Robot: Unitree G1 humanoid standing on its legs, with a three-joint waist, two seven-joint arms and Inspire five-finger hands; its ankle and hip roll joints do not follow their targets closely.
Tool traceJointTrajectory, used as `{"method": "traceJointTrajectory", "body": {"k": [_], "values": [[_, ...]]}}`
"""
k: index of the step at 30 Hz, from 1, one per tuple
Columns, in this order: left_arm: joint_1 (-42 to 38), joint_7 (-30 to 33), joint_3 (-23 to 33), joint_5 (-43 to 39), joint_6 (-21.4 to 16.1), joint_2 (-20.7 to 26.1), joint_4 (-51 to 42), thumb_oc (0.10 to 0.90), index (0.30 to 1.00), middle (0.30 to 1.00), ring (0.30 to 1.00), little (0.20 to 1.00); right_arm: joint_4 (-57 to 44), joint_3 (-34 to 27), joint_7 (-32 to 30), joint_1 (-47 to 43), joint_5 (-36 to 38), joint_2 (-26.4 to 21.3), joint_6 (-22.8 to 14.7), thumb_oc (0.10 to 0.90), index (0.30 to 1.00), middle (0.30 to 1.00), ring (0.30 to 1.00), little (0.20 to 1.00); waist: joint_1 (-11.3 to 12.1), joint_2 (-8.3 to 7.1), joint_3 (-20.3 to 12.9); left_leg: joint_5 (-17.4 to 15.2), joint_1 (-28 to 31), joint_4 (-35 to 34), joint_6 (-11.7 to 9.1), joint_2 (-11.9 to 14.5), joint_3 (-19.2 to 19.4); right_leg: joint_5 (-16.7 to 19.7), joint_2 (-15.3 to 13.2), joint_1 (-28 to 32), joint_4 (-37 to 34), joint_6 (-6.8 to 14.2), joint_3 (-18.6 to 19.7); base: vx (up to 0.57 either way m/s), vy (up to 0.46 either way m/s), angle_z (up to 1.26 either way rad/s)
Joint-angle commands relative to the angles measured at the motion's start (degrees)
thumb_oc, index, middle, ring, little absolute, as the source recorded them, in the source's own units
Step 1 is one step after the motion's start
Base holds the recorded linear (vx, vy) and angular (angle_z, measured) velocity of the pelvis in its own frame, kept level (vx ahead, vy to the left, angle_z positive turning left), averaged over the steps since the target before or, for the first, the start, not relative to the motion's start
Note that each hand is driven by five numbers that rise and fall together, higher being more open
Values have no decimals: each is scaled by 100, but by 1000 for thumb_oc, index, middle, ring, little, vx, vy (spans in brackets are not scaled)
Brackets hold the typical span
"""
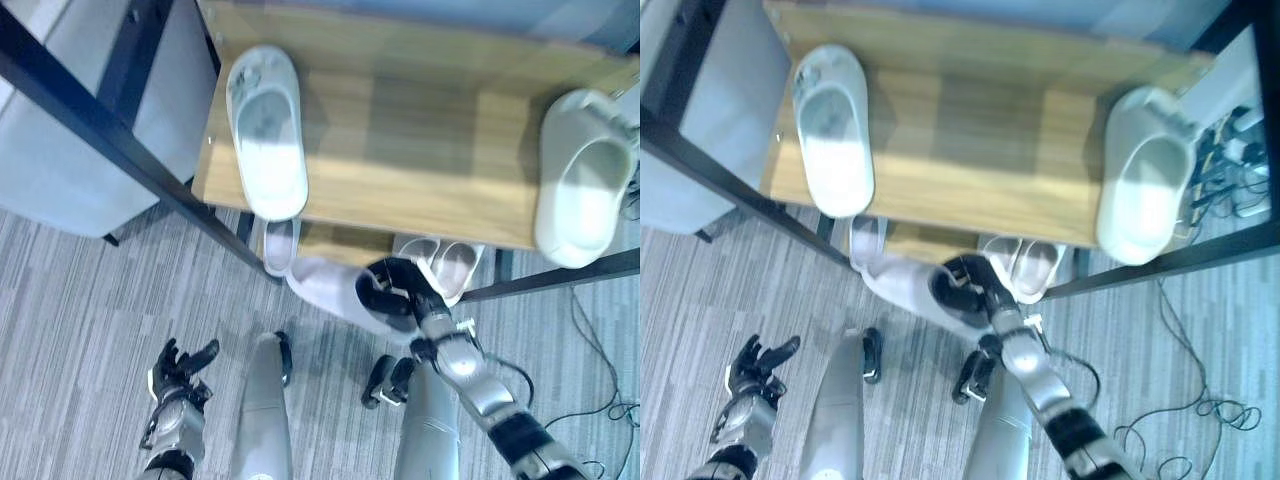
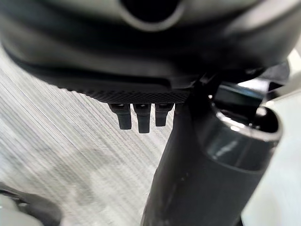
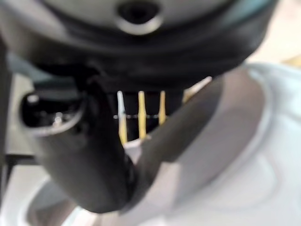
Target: Arrange the slippers neatly on the shoe rack.
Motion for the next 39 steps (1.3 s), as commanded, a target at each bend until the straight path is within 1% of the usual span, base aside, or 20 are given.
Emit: {"method": "traceJointTrajectory", "body": {"k": [1,2,3,4,6,7,9,10,11,12,13,14,15,16,19,23,26,29,32,39], "values": [[-163,486,305,-619,-310,107,577,800,900,900,900,900,-598,359,-653,-911,-375,507,-251,400,300,300,300,300,185,190,-304,-910,-743,1328,552,18,31,-182,128,-1110,673,-75,650,-17,38,-23],[-184,580,280,-625,-270,96,672,800,900,900,900,900,-551,449,-808,-1238,-389,614,-250,400,300,300,300,300,231,223,-330,-1015,-1030,1703,583,43,-8,-328,167,-1429,1065,-160,737,16,35,-23],[-203,583,292,-623,-268,100,678,800,900,900,900,900,-529,458,-819,-1270,-390,624,-256,400,300,300,300,300,236,213,-349,-1052,-1106,1777,580,57,-15,-360,174,-1511,1135,-162,756,24,34,-25],[-189,759,294,-658,-252,123,787,800,900,900,900,900,-522,481,-1094,-1869,-412,654,-193,400,300,300,300,300,281,266,-343,-1217,-1585,2446,667,73,-89,-521,278,-2054,1827,-293,924,48,11,-18],[-232,878,247,-674,-216,107,865,800,900,900,900,900,-486,452,-1361,-2434,-571,626,-112,400,300,300,300,300,314,305,-278,-1451,-2100,3197,704,80,-230,-772,364,-2645,2656,-404,1175,73,6,-28],[-247,879,251,-673,-216,107,868,800,900,900,900,900,-478,453,-1365,-2451,-571,626,-113,400,300,300,300,300,313,301,-285,-1461,-2143,3230,708,79,-232,-782,362,-2691,2690,-407,1185,72,11,-26],[-176,1033,136,-761,-301,134,781,800,900,900,900,900,-379,306,-1750,-3101,-521,545,-74,400,300,300,300,300,291,398,-39,-1746,-2626,4150,731,15,-518,-1084,442,-3206,3756,-529,1553,81,14,-3],[-185,1036,137,-761,-301,135,781,800,900,900,900,900,-372,305,-1752,-3115,-519,545,-76,400,300,300,300,300,286,407,-27,-1758,-2642,4183,732,9,-532,-1106,434,-3207,3782,-529,1550,114,6,2],[-143,1145,63,-693,-298,144,764,800,900,900,900,900,-513,224,-1949,-3303,-556,577,-66,400,300,300,300,300,215,506,248,-1933,-2714,4743,747,-70,-723,-1310,471,-3213,4383,-596,1742,65,1,8],[-143,1145,64,-693,-298,144,764,800,900,900,900,900,-513,224,-1949,-3304,-556,576,-66,400,300,300,300,300,214,508,249,-1934,-2715,4746,746,-71,-725,-1312,470,-3213,4386,-596,1742,109,-6,14],[-90,1271,-63,-505,-295,165,725,800,900,900,900,900,-917,53,-2241,-3353,-709,561,-97,400,300,300,300,300,119,574,586,-2099,-2770,5249,766,-124,-869,-1456,493,-3213,4876,-636,1884,73,-20,23],[-64,1321,-108,-412,-301,164,697,800,900,900,900,900,-1198,-37,-2350,-3286,-851,545,-101,400,300,300,300,300,63,598,742,-2171,-2801,5483,777,-170,-910,-1521,510,-3213,5103,-659,1937,75,-20,19],[-64,1326,-109,-408,-299,163,693,800,900,900,900,900,-1214,-41,-2349,-3277,-855,543,-91,400,300,300,300,300,61,600,749,-2181,-2803,5501,774,-174,-914,-1533,507,-3213,5122,-655,1943,28,-10,19],[15,1457,-135,-232,-317,179,597,800,900,900,900,900,-1736,-292,-2541,-3107,-957,511,-176,400,300,300,300,300,-43,629,1029,-2302,-2808,5850,775,-203,-975,-1612,523,-3213,5477,-667,2050,10,4,13],[227,1602,-260,46,-300,215,538,800,900,900,900,900,-2376,-487,-2682,-2661,-1022,508,-231,400,300,300,300,300,-133,599,1037,-2414,-2809,6070,754,-215,-982,-1628,508,-3213,5655,-650,2130,9,7,5],[434,1773,-435,113,-367,252,406,800,900,900,900,900,-2510,-506,-2823,-2314,-972,576,-268,400,300,300,300,300,-152,538,1037,-2392,-2809,5993,750,-143,-936,-1496,453,-3213,5480,-630,2112,-10,4,-1],[494,1885,-633,282,-416,310,145,800,900,900,900,900,-2102,-625,-3185,-2500,-1073,732,-148,400,300,300,300,300,-46,538,1037,-2314,-2809,5795,745,-137,-904,-1349,486,-3213,5279,-572,2067,-61,-1,-3],[448,1927,-877,373,-432,311,-22,800,900,900,900,900,-1739,-603,-3382,-2815,-978,959,-82,400,300,300,300,300,56,672,1037,-2266,-2809,5733,763,-194,-988,-1362,476,-3213,5233,-555,1952,-44,27,-10],[401,1955,-1066,467,-451,307,-141,800,900,900,900,900,-1276,-549,-3416,-3128,-816,1036,-70,400,300,300,300,300,100,726,1037,-2321,-2809,5851,761,-208,-1011,-1390,466,-3213,5317,-552,1943,-7,10,-1],[385,1873,-1368,475,-412,220,-238,800,900,900,900,900,-336,-327,-3370,-3667,-117,1348,-159,400,300,300,300,300,147,706,1037,-2377,-2809,5948,730,-177,-972,-1375,491,-3213,5395,-537,1939,1,10,-1]]}}
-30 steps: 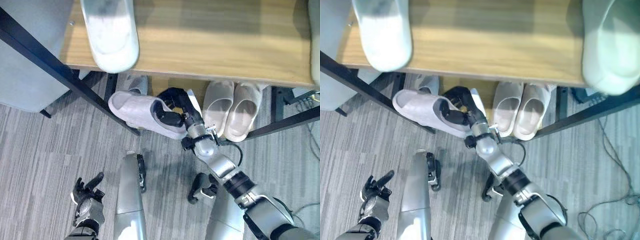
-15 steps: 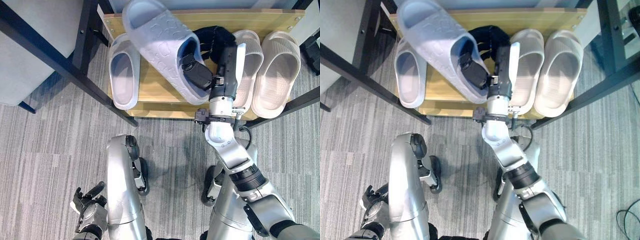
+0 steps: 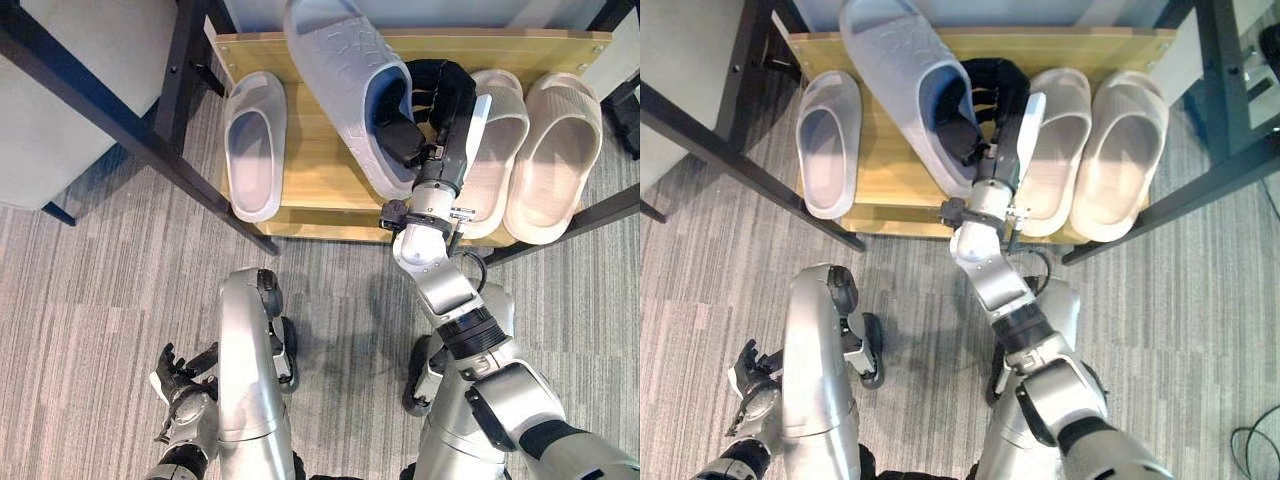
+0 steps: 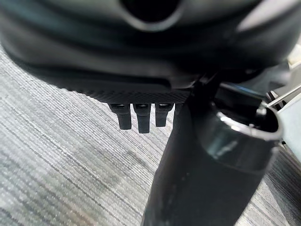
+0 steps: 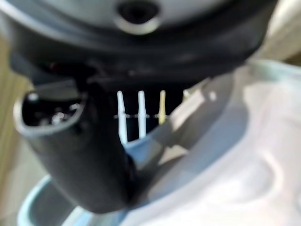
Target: Arrange the slippers neatly on the shoe rack.
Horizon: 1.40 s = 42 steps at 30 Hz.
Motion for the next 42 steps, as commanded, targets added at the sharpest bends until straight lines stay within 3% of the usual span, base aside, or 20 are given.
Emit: {"method": "traceJointTrajectory", "body": {"k": [1,8,13,25,26,27,42], "values": [[230,228,-314,218,-339,316,43,800,900,900,900,900,-453,204,-57,-1059,191,160,-538,400,300,300,300,300,283,112,-145,-624,312,99,566,-130,-70,238,-104,-51,-214,-834,21,0,0,0],[97,115,-612,598,-71,379,354,800,900,900,900,900,172,376,-70,-1237,612,414,-607,400,300,300,300,300,344,71,-145,-665,312,175,542,-111,-72,237,-105,-51,-166,-817,37,0,0,0],[-56,83,-508,621,-35,472,790,800,900,900,900,900,284,451,-31,-1051,644,496,-662,400,300,300,300,300,302,14,-145,-670,312,175,518,-97,-61,248,-99,-51,-187,-818,68,0,0,0],[-24,15,-796,959,155,380,1121,800,900,900,900,900,691,303,-279,-1002,545,779,-683,400,300,300,300,300,293,164,-145,-663,312,257,518,-116,-75,239,-55,-51,-124,-790,82,-2,-1,-2],[-41,32,-830,988,156,385,1129,800,900,900,900,900,732,275,-334,-1019,579,792,-724,723,785,785,785,785,289,176,-145,-663,312,272,516,-122,-77,232,-57,-51,-106,-793,81,0,0,0],[-39,38,-868,1001,150,373,1124,800,900,900,900,900,791,223,-396,-1038,612,808,-758,800,900,900,900,900,289,189,-145,-668,312,271,514,-120,-67,222,-60,-51,-99,-797,84,-8,-2,4],[-97,14,-934,1262,242,371,1193,800,900,900,900,900,756,140,-438,-943,619,875,-792,800,900,900,900,900,287,228,-145,-653,312,266,480,-128,-18,176,-78,-51,-4,-803,99,0,0,0]]}}
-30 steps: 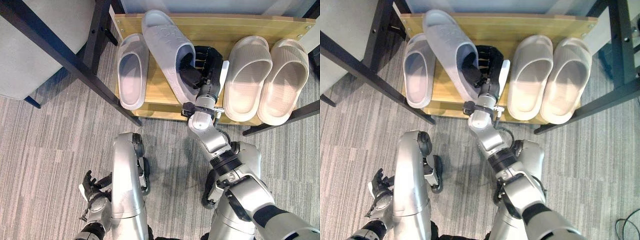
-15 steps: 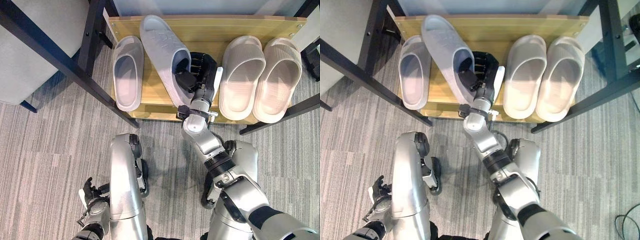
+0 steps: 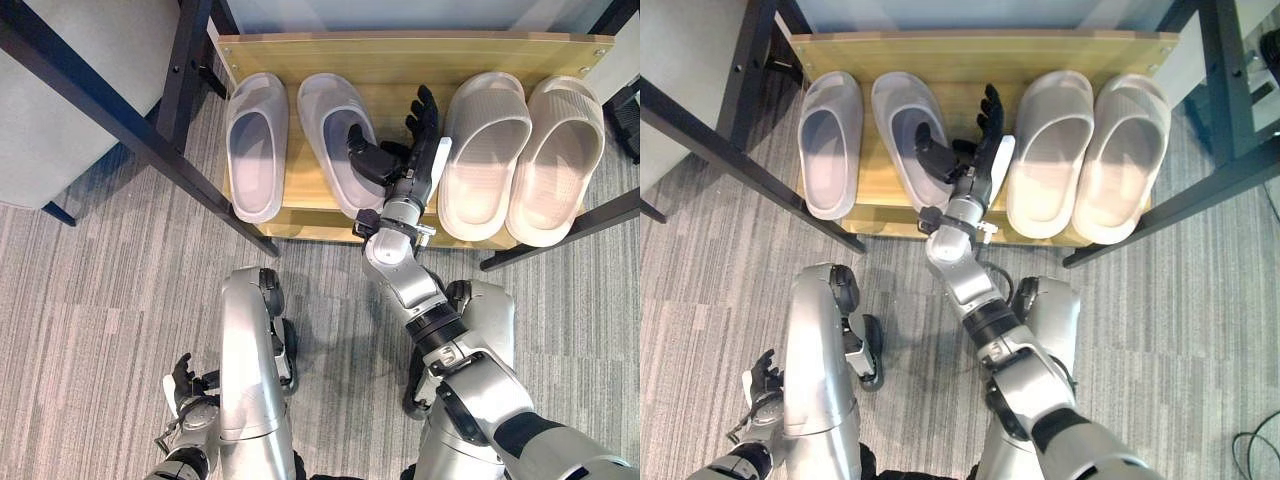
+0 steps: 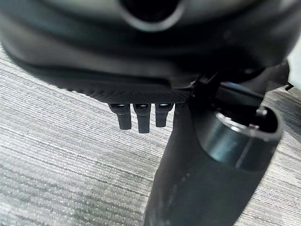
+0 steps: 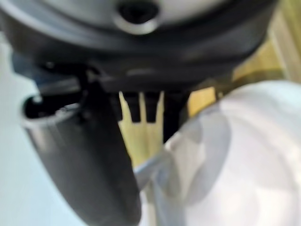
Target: Arrange the slippers neatly on the shoe rack.
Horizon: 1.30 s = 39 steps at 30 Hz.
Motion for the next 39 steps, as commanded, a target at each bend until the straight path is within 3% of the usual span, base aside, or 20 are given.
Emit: {"method": "traceJointTrajectory", "body": {"k": [1,14,25,30,39], "values": [[157,124,-310,211,-86,354,152,800,900,900,900,900,-599,195,-53,-581,-156,132,-502,800,900,900,900,900,272,210,-152,-575,311,115,531,-128,41,242,-141,-59,-137,-865,62,0,0,0],[290,13,-373,618,14,370,234,800,900,900,900,900,-1436,510,476,-127,-514,57,-541,800,900,900,900,900,257,213,-152,-561,311,102,530,-123,40,310,-137,-59,-185,-809,83,0,0,0],[310,-7,-467,857,48,351,240,800,900,900,900,900,-1797,635,550,56,-1108,71,-439,800,900,900,900,900,249,221,-152,-565,311,114,513,-127,23,317,-120,-59,-192,-792,109,0,0,0],[351,-120,-618,1101,166,219,240,800,900,900,900,900,-2637,801,780,635,-1544,72,-352,800,900,900,900,900,206,229,-152,-581,311,111,520,-112,40,345,-101,-59,-236,-773,117,0,0,0],[412,-193,-675,1252,329,150,368,800,900,900,900,900,-3055,1119,1022,1133,-1416,123,-351,800,900,900,900,900,135,230,-152,-563,311,92,504,-74,22,357,-92,-59,-265,-765,124,0,2,-1]]}}
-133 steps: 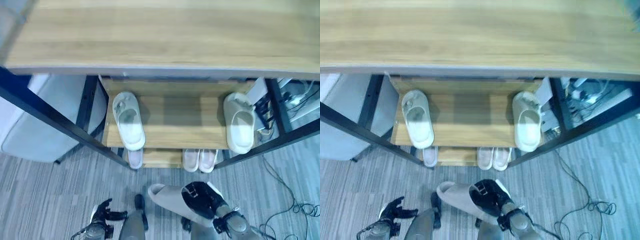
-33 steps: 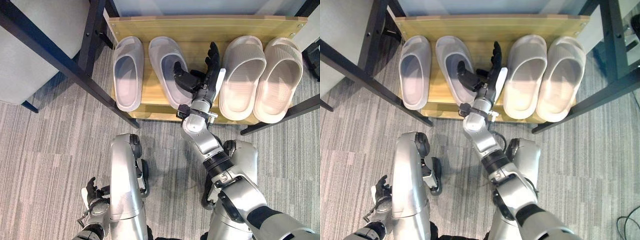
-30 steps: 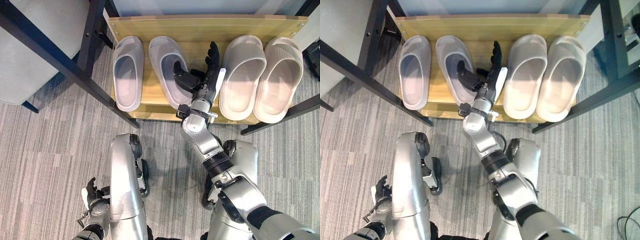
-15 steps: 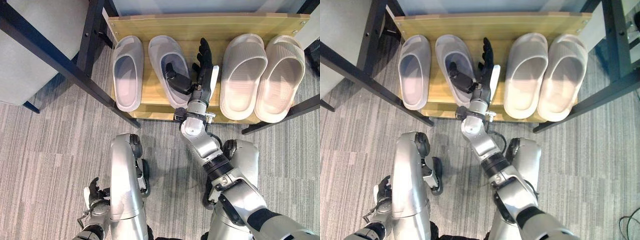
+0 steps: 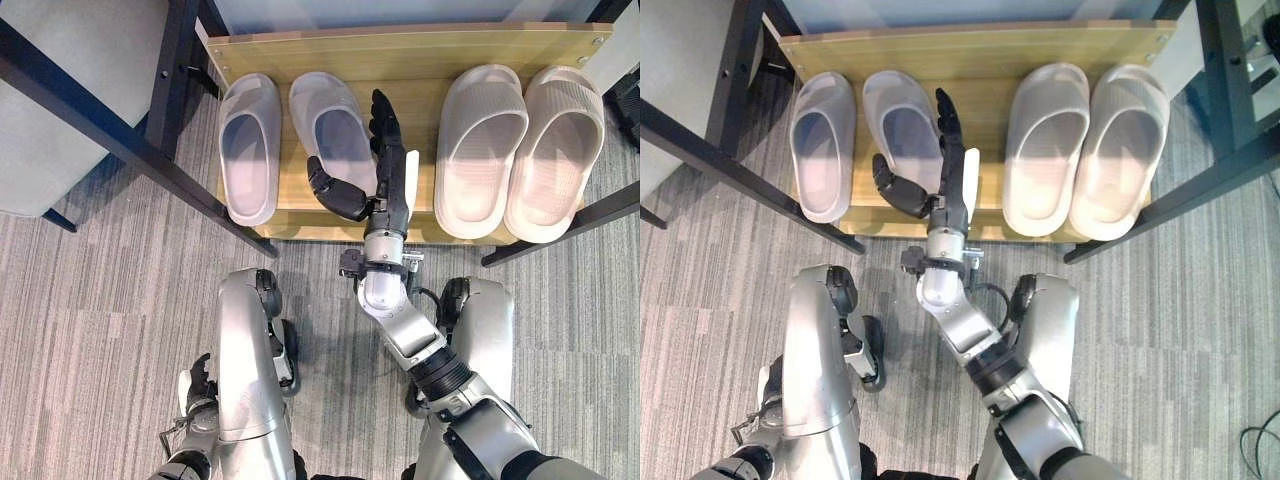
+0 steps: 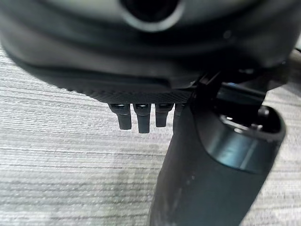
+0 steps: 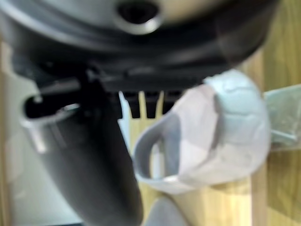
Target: Arrange the slippers neatly on the shoe rack.
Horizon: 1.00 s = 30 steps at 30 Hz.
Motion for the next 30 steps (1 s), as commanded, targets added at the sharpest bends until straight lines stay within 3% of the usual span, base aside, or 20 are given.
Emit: {"method": "traceJointTrajectory", "body": {"k": [1,12,30], "values": [[402,110,-240,158,52,176,203,800,900,900,900,900,-1262,427,207,-198,-305,126,-415,800,900,900,900,900,187,155,-179,-462,286,38,538,-161,-3,400,-120,-25,-292,-806,66,0,0,0],[390,168,-300,443,78,226,145,800,900,900,900,900,-1548,533,309,114,-270,91,-542,800,900,900,900,900,140,163,-179,-432,286,1,511,-177,-23,391,-131,-25,-299,-794,48,0,0,0],[442,304,-192,939,167,276,242,800,900,900,900,900,-2367,672,649,1287,-203,-265,-699,800,900,900,900,900,3,26,-179,-405,286,-29,467,-130,-20,393,-142,-25,-340,-766,92,0,0,0]]}}
